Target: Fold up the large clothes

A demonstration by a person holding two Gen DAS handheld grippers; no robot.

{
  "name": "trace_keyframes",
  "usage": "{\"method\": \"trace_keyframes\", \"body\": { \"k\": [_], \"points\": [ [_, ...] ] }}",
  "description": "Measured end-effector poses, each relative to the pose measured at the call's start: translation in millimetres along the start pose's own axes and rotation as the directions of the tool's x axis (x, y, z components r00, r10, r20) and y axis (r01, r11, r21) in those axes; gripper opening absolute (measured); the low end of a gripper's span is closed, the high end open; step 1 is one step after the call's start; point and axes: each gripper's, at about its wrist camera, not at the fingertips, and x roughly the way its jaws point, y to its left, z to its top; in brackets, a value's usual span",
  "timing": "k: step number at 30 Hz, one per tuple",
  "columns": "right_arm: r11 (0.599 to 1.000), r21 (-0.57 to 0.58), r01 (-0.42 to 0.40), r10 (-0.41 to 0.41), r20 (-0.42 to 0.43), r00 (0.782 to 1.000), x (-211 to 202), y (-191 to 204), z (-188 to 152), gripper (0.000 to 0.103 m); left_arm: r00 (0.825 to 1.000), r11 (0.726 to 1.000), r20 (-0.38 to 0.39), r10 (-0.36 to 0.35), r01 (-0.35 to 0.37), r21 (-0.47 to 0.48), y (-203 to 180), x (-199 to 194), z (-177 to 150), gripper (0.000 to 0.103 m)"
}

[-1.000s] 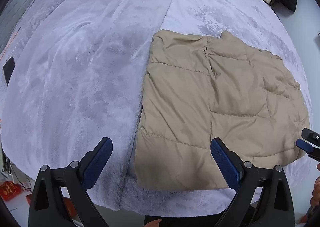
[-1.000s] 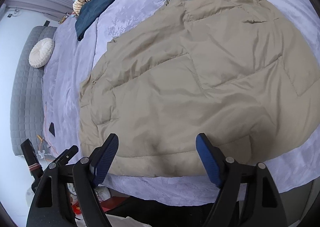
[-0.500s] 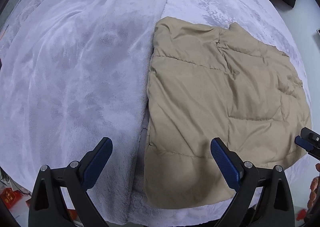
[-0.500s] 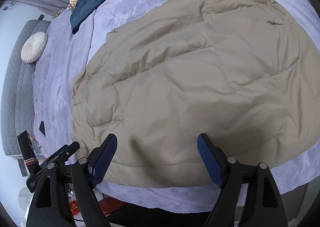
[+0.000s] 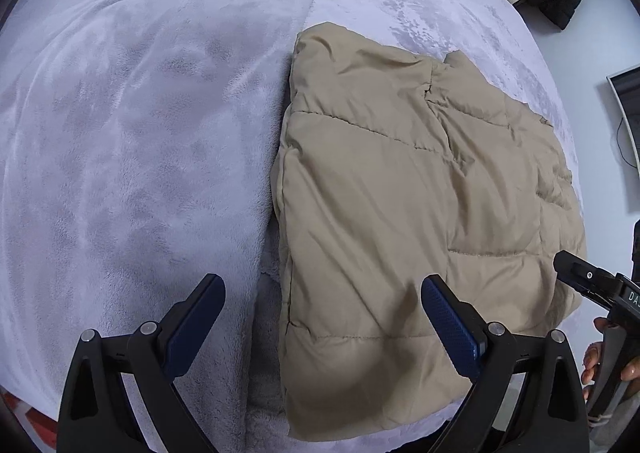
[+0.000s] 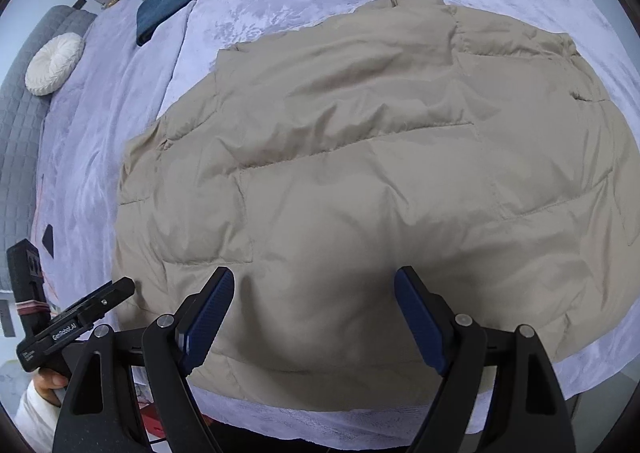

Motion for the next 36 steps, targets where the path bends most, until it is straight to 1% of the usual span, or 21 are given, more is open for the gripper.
{"method": "trace_keyframes", "body": {
  "k": [4,7,10,12,16,18,22,24,27,28,29,30,33,34,35,36],
  "points": [
    [1.000,0.028,-0.007,0.007,-0.019,1.000,8,-2,1,0.085,0.999,0.999,-0.015,-0.033,0.033,0.032,-2,6,4,0.099],
    [0.997,0.069,-0.028,0.030,-0.030,0.999,13,-8,1,0.085,0.997,0.996,-0.023,-0.070,0.071,0.061,-2,9,9,0.099],
    [0.994,0.099,-0.049,0.052,-0.031,0.998,14,-14,1,0.085,0.989,0.987,-0.030,-0.144,0.146,0.074,2,12,18,0.099],
    [0.993,0.108,-0.053,0.058,-0.037,0.998,16,-16,1,0.085,0.975,0.974,-0.050,-0.214,0.217,0.058,11,18,25,0.099],
    [0.993,0.104,-0.047,0.053,-0.050,0.997,20,-16,2,0.085,0.947,0.952,-0.101,-0.304,0.307,0.010,25,38,35,0.099],
    [0.994,0.097,-0.042,0.048,-0.055,0.997,22,-16,3,0.085,0.938,0.943,-0.114,-0.328,0.332,0.014,23,45,40,0.099],
    [0.995,0.091,-0.037,0.043,-0.060,0.997,25,-17,4,0.085,0.905,0.911,-0.144,-0.401,0.410,0.042,5,54,49,0.099],
    [0.995,0.090,-0.035,0.041,-0.062,0.997,26,-17,4,0.085,0.899,0.902,-0.167,-0.406,0.423,0.082,-9,59,52,0.099],
    [0.995,0.089,-0.035,0.041,-0.065,0.997,29,-18,5,0.087,0.901,0.906,-0.214,-0.378,0.407,0.115,-18,74,54,0.099],
    [0.995,0.090,-0.046,0.052,-0.066,0.996,30,-18,5,0.090,0.896,0.905,-0.233,-0.377,0.410,0.113,-16,79,53,0.099],
    [0.994,0.092,-0.066,0.072,-0.070,0.995,30,-17,6,0.100,0.888,0.901,-0.250,-0.386,0.420,0.104,-13,85,52,0.099],
    [0.993,0.092,-0.071,0.078,-0.075,0.994,31,-15,6,0.103,0.881,0.897,-0.258,-0.396,0.431,0.097,-12,88,52,0.099],
    [0.995,0.069,-0.077,0.083,-0.081,0.993,24,-10,7,0.103,0.869,0.888,-0.261,-0.421,0.453,0.077,-12,88,55,0.099],
    [0.994,0.062,-0.085,0.090,-0.077,0.993,21,-9,8,0.103,0.867,0.887,-0.258,-0.427,0.457,0.069,-12,88,56,0.095],
    [0.995,0.055,-0.089,0.093,-0.072,0.993,16,-10,9,0.103,0.868,0.887,-0.250,-0.430,0.458,0.063,-13,86,56,0.085],
    [0.995,0.051,-0.090,0.093,-0.065,0.994,11,-10,9,0.103,0.868,0.887,-0.244,-0.432,0.459,0.061,-13,85,57,0.080]
  ]
}}
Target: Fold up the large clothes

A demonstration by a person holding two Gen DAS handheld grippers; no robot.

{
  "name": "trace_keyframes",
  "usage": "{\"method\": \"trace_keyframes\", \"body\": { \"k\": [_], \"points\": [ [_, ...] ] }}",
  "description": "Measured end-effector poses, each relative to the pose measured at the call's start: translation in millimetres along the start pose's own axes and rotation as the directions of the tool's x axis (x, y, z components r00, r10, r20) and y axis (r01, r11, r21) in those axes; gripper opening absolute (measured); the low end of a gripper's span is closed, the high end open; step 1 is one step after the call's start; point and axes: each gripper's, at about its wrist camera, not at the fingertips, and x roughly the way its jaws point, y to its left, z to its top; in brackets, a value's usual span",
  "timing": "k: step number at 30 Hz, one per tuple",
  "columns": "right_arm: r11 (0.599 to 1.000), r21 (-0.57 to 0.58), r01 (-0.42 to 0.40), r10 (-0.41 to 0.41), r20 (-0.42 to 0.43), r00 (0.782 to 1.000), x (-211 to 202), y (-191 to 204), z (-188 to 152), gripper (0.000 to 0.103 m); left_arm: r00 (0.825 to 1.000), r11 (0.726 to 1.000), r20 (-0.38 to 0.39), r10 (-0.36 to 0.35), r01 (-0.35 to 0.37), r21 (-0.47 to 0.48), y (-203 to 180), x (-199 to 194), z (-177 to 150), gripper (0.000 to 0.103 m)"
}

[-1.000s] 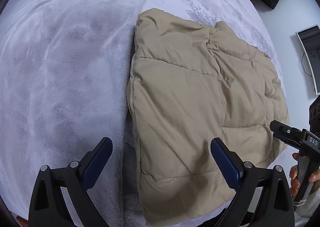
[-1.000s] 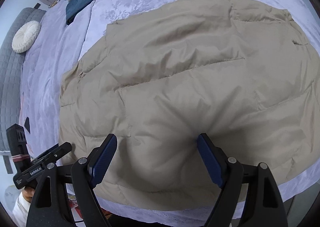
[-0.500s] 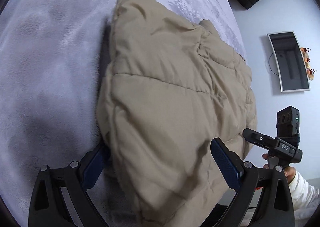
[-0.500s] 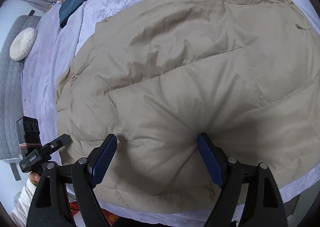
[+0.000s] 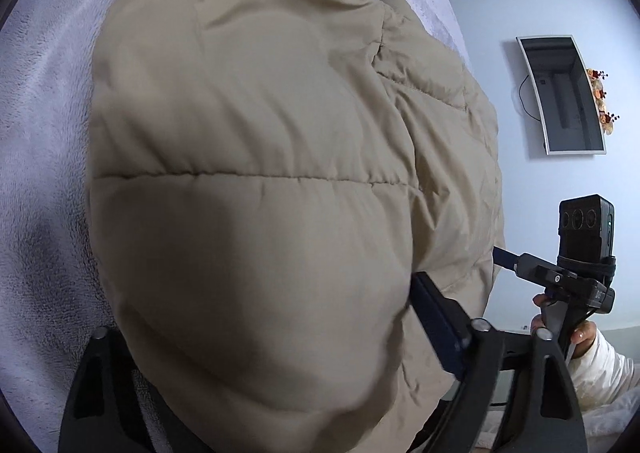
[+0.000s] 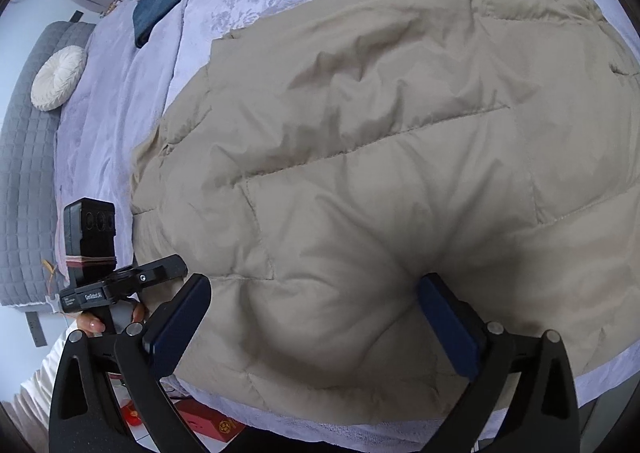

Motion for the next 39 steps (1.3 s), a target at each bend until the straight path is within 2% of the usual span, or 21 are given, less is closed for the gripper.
{"method": "trace_keyframes", "body": {
  "k": [2,4,8,9,10,11,12,13,18,21,26,31,35,39],
  "points": [
    [1.000,-0.007,0.004,-0.004,0.026,1.000,-10,-1,1,0.103,1.000,1.000,0.020,-0.022,0.022,-0.007,-1,-6,-1,0.056],
    [0.999,-0.007,0.033,-0.032,0.057,0.998,-19,-6,3,0.103,0.998,0.999,0.040,-0.039,0.040,-0.017,-3,-11,-4,0.044],
    [0.997,0.020,0.080,-0.082,0.110,0.990,-30,-17,9,0.103,0.997,1.000,0.068,-0.025,0.025,0.003,-18,-21,-8,0.035],
    [0.996,0.027,0.088,-0.091,0.127,0.988,-32,-19,11,0.096,0.997,1.000,0.074,-0.019,0.018,0.008,-25,-22,-7,0.035],
    [0.995,0.032,0.090,-0.094,0.138,0.986,-32,-21,12,0.087,0.997,1.000,0.079,-0.014,0.013,0.011,-29,-26,-8,0.035],
    [0.995,0.037,0.095,-0.099,0.140,0.985,-32,-25,14,0.056,0.996,1.000,0.087,-0.011,0.010,0.014,-37,-30,-9,0.035],
    [0.993,0.046,0.105,-0.111,0.136,0.985,-30,-29,17,0.021,0.996,1.000,0.094,-0.009,0.008,0.018,-45,-33,-8,0.032],
    [0.993,0.055,0.106,-0.113,0.136,0.984,-28,-33,21,0.012,0.995,1.000,0.100,-0.009,0.007,0.025,-52,-38,-9,0.029],
    [0.998,0.025,0.053,-0.056,0.158,0.986,-16,-47,39,0.008,0.990,0.997,0.139,-0.012,0.002,0.078,-102,-72,-26,0.029],
    [1.000,0.015,0.007,-0.009,0.137,0.991,1,-56,53,0.008,0.986,0.996,0.167,0.021,-0.035,0.084,-141,-78,-29,0.029],
    [0.997,0.036,-0.069,0.065,0.092,0.994,26,-73,72,0.004,0.976,0.993,0.202,0.082,-0.098,0.068,-210,-67,-25,0.029],
    [0.989,0.040,-0.143,0.141,0.047,0.989,36,-85,82,0.002,0.971,0.981,0.180,0.157,-0.174,0.083,-272,-39,-15,0.029],
    [0.974,0.063,-0.219,0.217,0.037,0.975,14,-104,78,0.002,0.971,0.967,0.142,0.194,-0.214,0.137,-311,-13,-4,0.029],
    [0.945,0.139,-0.297,0.281,0.122,0.952,-34,-157,51,0.006,0.974,0.957,0.083,0.211,-0.223,0.185,-339,20,9,0.030]
  ]
}}
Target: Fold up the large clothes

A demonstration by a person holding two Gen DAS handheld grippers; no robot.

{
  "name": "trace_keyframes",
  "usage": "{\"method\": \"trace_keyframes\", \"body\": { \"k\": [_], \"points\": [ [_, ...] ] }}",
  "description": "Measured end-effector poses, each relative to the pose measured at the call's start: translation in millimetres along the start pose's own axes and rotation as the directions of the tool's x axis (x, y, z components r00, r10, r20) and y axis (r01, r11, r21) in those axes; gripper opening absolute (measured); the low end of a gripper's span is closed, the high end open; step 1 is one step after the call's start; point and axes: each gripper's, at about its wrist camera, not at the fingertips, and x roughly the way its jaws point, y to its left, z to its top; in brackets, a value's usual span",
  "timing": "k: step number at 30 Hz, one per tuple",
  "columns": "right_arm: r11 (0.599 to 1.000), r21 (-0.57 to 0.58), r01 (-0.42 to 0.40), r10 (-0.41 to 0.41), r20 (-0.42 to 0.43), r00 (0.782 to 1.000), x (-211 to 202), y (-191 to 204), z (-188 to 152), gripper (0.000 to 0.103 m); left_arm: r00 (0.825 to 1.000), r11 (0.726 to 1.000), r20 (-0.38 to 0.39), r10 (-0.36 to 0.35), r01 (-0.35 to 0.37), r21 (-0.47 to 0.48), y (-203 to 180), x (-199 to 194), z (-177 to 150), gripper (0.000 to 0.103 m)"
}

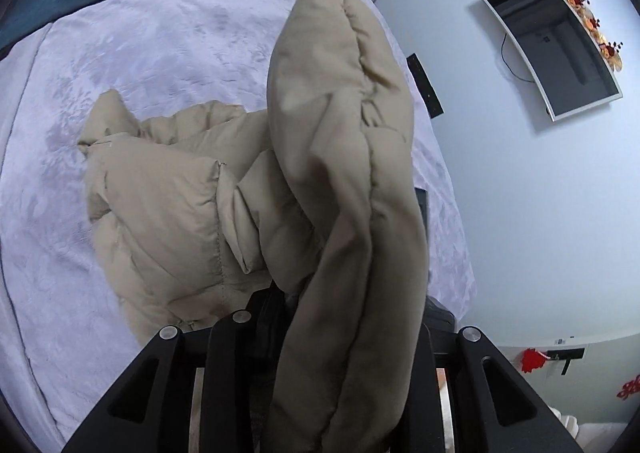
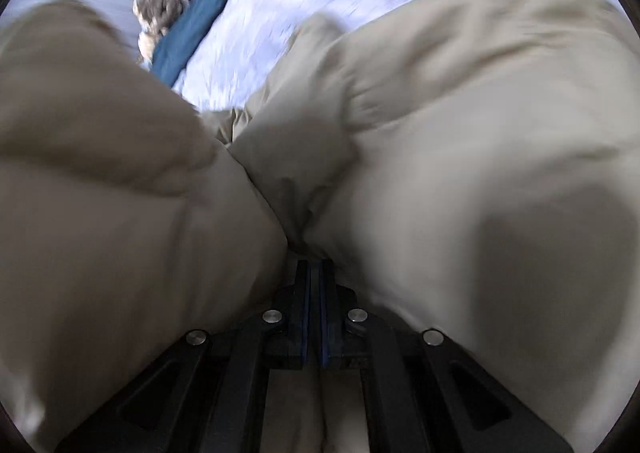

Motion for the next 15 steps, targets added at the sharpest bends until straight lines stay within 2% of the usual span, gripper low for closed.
{"method": "trace_keyframes", "body": {
  "k": [1,2,3,5,8,10,12,14,15],
  "points": [
    [0.999,0.028,-0.015,0.014,0.024,1.000,-16,-14,-7,0.006,1.000,1.000,-0.023,-0.010,0.010,0.003,-6,11,4,0.035],
    [0.998,0.052,-0.026,0.024,0.042,0.999,-28,-25,-13,0.006,0.998,0.999,-0.053,-0.045,0.045,0.003,-12,23,8,0.048],
    [0.996,0.084,-0.035,0.029,0.065,0.997,-42,-39,-22,0.006,0.994,0.997,-0.075,-0.077,0.078,-0.003,-22,36,13,0.053],
    [0.990,0.133,-0.047,0.034,0.097,0.995,-60,-60,-38,0.006,0.978,0.987,-0.135,-0.161,0.159,-0.030,-30,64,18,0.066],
    [0.977,0.207,-0.059,0.030,0.139,0.990,-79,-88,-60,0.006,0.940,0.958,-0.187,-0.285,0.277,-0.069,-33,103,23,0.066],
    [0.968,0.243,-0.066,0.028,0.156,0.987,-85,-99,-71,0.006,0.924,0.946,-0.202,-0.323,0.309,-0.098,-29,121,22,0.066],
    [0.961,0.268,-0.066,0.021,0.169,0.985,-94,-105,-81,0.007,0.928,0.950,-0.207,-0.311,0.298,-0.089,-39,134,11,0.066],
    [0.960,0.273,-0.061,0.010,0.185,0.983,-104,-105,-88,0.008,0.942,0.964,-0.208,-0.264,0.263,-0.036,-46,136,4,0.066],
    [0.963,0.264,-0.051,-0.001,0.195,0.981,-112,-103,-93,0.015,0.947,0.969,-0.208,-0.244,0.247,-0.011,-53,135,5,0.066]
  ]
}}
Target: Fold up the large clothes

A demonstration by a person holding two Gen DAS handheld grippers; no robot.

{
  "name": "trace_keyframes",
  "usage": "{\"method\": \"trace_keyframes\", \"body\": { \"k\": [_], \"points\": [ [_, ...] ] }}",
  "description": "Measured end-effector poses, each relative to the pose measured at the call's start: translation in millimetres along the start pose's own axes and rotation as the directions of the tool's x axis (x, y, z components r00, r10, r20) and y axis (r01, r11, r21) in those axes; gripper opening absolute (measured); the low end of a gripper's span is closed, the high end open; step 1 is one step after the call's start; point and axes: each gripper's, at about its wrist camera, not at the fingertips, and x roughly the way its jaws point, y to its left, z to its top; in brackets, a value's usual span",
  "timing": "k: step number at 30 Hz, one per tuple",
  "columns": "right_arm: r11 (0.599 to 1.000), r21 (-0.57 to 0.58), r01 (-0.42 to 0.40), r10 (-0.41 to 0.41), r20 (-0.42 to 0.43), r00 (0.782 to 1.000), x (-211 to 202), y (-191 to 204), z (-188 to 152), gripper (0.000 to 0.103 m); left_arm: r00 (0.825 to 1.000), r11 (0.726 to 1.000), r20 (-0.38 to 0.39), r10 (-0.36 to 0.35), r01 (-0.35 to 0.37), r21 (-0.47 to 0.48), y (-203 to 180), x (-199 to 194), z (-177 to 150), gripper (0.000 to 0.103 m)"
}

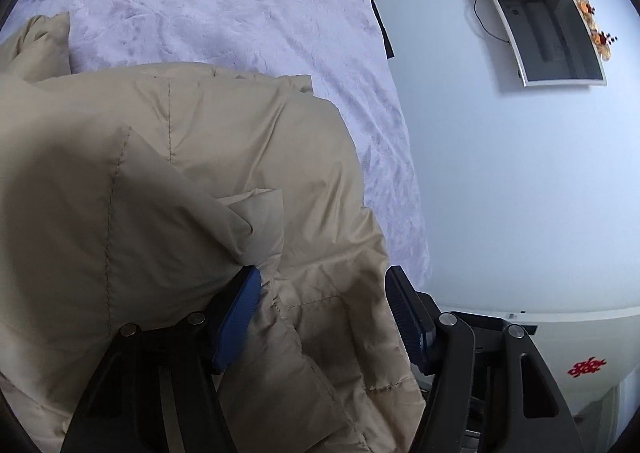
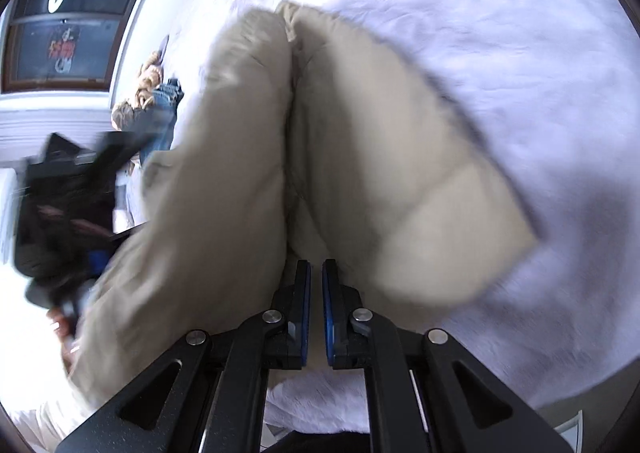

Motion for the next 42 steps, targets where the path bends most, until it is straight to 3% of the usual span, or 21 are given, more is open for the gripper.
{"method": "trace_keyframes", "body": {
  "k": [1,3,9,12,14,16,17,18,19,21,23,24,27,30,32,34,35,37,40,41,42],
  "points": [
    [1.000,-0.013,0.003,-0.003,0.014,1.000,-9,3,-4,0.023,1.000,0.999,0.002,0.022,-0.022,0.024,-6,1,-5,0.066],
    [0.999,-0.046,-0.015,0.018,0.054,0.998,-31,12,-11,0.066,0.997,0.995,0.018,0.072,-0.073,0.072,-16,-4,-11,0.066],
    [0.974,-0.151,-0.169,0.174,0.017,0.985,-62,48,-25,0.086,0.981,0.974,0.152,0.125,-0.150,0.168,-30,-37,-10,0.066],
    [0.957,-0.213,-0.195,0.186,-0.063,0.981,-53,70,-30,0.088,0.954,0.951,0.244,0.171,-0.225,0.213,-45,-55,0,0.066],
    [0.958,-0.258,-0.122,0.103,-0.087,0.991,-33,87,-32,0.088,0.928,0.939,0.317,0.194,-0.269,0.214,-51,-66,12,0.066],
    [0.947,-0.316,0.050,-0.067,-0.043,0.997,-13,98,-32,0.087,0.886,0.926,0.403,0.229,-0.326,0.191,-45,-94,12,0.066],
    [0.927,-0.343,0.151,-0.162,-0.003,0.987,-5,102,-31,0.076,0.857,0.913,0.442,0.263,-0.369,0.172,-37,-107,11,0.066],
    [0.911,-0.359,0.204,-0.210,0.022,0.977,0,102,-30,0.043,0.832,0.900,0.470,0.296,-0.408,0.156,-25,-114,13,0.066],
    [0.897,-0.363,0.252,-0.253,0.047,0.966,3,101,-27,0.028,0.801,0.880,0.495,0.337,-0.455,0.137,-13,-125,9,0.066],
    [0.896,-0.345,0.281,-0.266,0.092,0.960,-1,93,-20,0.019,0.756,0.841,0.503,0.419,-0.532,0.101,19,-135,5,0.066],
    [0.892,-0.336,0.304,-0.277,0.126,0.953,-7,89,-14,0.016,0.737,0.822,0.482,0.474,-0.567,0.059,49,-134,4,0.066],
    [0.884,-0.339,0.321,-0.289,0.142,0.947,-12,85,-17,0.015,0.731,0.816,0.469,0.496,-0.577,0.037,64,-130,5,0.066],
    [0.858,-0.350,0.375,-0.336,0.169,0.927,-20,78,-9,0.015,0.747,0.831,0.438,0.500,-0.556,-0.002,91,-94,24,0.066],
    [0.837,-0.336,0.432,-0.406,0.148,0.902,-23,49,4,0.015,0.745,0.827,0.448,0.494,-0.562,0.023,82,-64,35,0.070],
    [0.854,-0.284,0.436,-0.436,0.066,0.897,-16,19,8,0.015,0.744,0.815,0.451,0.493,-0.576,0.060,69,-51,37,0.071],
    [0.884,-0.217,0.415,-0.418,0.035,0.908,-28,1,14,0.017,0.721,0.784,0.458,0.519,-0.616,0.081,55,-43,36,0.071],
    [0.889,-0.211,0.407,-0.404,0.057,0.913,-39,4,18,0.020,0.714,0.778,0.460,0.527,-0.624,0.078,54,-41,37,0.071],
    [0.906,-0.223,0.359,-0.335,0.140,0.932,-68,16,26,0.025,0.727,0.797,0.453,0.517,-0.602,0.055,58,-44,38,0.071],
    [0.945,-0.252,0.208,-0.163,0.187,0.969,-97,37,50,0.061,0.737,0.811,0.445,0.508,-0.583,0.041,64,-47,40,0.071],
    [0.956,-0.260,0.135,-0.096,0.157,0.983,-94,42,62,0.073,0.738,0.811,0.445,0.508,-0.584,0.043,64,-46,41,0.071],
    [0.963,-0.258,0.070,-0.041,0.116,0.992,-88,45,72,0.076,0.738,0.811,0.445,0.507,-0.583,0.043,64,-46,40,0.071]
  ]
}}
